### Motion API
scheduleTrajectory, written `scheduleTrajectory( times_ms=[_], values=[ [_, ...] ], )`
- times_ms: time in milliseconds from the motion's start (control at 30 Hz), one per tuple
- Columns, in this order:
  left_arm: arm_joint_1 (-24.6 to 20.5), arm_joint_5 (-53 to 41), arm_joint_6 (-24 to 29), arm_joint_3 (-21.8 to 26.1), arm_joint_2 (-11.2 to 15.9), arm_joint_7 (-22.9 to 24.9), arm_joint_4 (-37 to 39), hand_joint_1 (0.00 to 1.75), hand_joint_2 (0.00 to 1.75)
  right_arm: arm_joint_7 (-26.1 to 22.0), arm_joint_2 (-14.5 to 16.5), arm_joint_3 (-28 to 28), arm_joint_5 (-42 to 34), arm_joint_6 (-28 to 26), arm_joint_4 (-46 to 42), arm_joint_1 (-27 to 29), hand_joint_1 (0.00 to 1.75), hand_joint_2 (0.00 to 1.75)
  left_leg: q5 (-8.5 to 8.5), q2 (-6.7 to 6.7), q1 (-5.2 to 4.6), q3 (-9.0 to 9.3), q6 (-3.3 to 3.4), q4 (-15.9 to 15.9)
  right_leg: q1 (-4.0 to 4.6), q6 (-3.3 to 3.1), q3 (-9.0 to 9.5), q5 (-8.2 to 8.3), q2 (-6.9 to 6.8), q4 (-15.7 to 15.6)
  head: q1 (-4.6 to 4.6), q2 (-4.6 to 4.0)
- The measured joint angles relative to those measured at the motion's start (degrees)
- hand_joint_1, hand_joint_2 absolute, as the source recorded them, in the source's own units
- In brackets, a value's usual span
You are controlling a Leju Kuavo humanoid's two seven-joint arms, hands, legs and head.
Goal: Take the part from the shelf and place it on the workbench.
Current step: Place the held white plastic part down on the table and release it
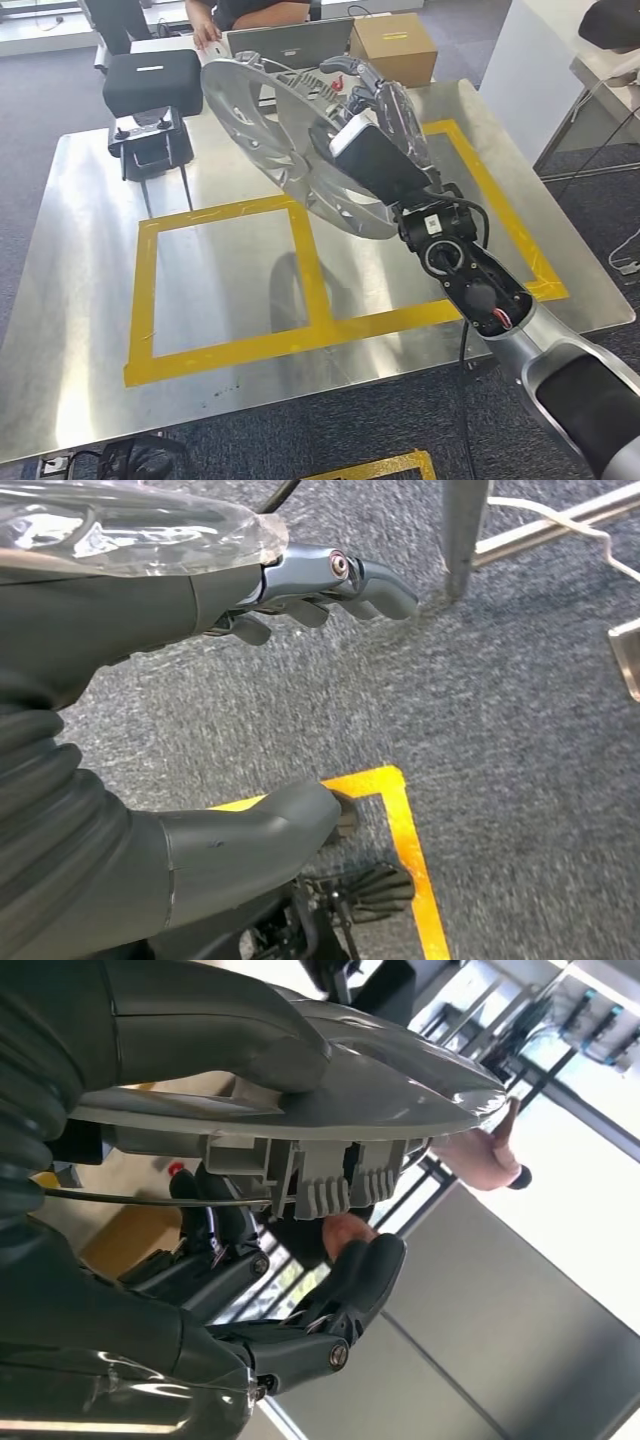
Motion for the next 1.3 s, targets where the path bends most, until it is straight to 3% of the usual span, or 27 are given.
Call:
scheduleTrajectory(
  times_ms=[133,367,633,833,967,1300],
  values=[
    [-0.43,-0.23,-0.69,0.0,-0.47,-0.02,0.0,0.0,1.75,-0.49,0.46,0.72,5.65,-1.57,4.84,-3.54,1.75,1.75,0.01,-0.02,0.0,-0.01,0.02,0.0,0.0,0.01,0.01,0.01,-0.04,0.0,0.0,0.0],
    [-0.57,-0.37,-1.0,0.0,-0.86,-0.07,0.0,0.0,1.75,-0.65,1.16,1.42,7.76,-2.46,10.15,-5.62,1.75,1.75,0.02,-0.04,0.01,-0.02,0.03,0.0,0.01,0.02,0.0,0.0,-0.08,0.0,0.01,0.0],
    [-1.24,-0.74,-2.34,-0.36,-1.51,-0.1,0.0,0.0,1.75,0.13,2.65,3.36,21.96,-6.3,19.45,-9.7,1.75,1.75,0.04,-0.07,0.01,-0.08,0.06,-0.02,0.01,0.03,0.0,0.03,-0.12,-0.03,-0.01,0.0],
    [-1.33,-0.79,-2.47,-0.43,-1.68,-0.1,0.0,0.0,1.75,0.6,3.21,4.13,25.16,-6.6,22.9,-10.98,1.75,1.75,0.05,-0.09,0.01,-0.08,0.07,-0.01,0.01,0.03,0.0,0.05,-0.13,-0.04,-0.02,0.0],
    [-1.44,-0.8,-2.68,-0.84,-2.11,0.43,0.0,0.0,1.75,4.26,5.12,7.34,33.3,-6.21,38.91,-13.7,1.75,1.75,0.08,-0.32,0.04,-0.12,0.07,0.01,0.03,0.05,0.02,0.03,-0.33,-0.05,0.0,0.0],
    [-1.0,-0.48,-2.74,-1.34,-2.1,0.58,0.0,0.0,1.75,7.98,5.55,9.12,36.89,-2.61,52.59,-14.76,1.75,1.75,0.06,-0.34,0.03,-0.13,0.06,0.01,0.03,0.1,0.06,0.01,-0.38,-0.17,0.01,0.0]
  ],
)
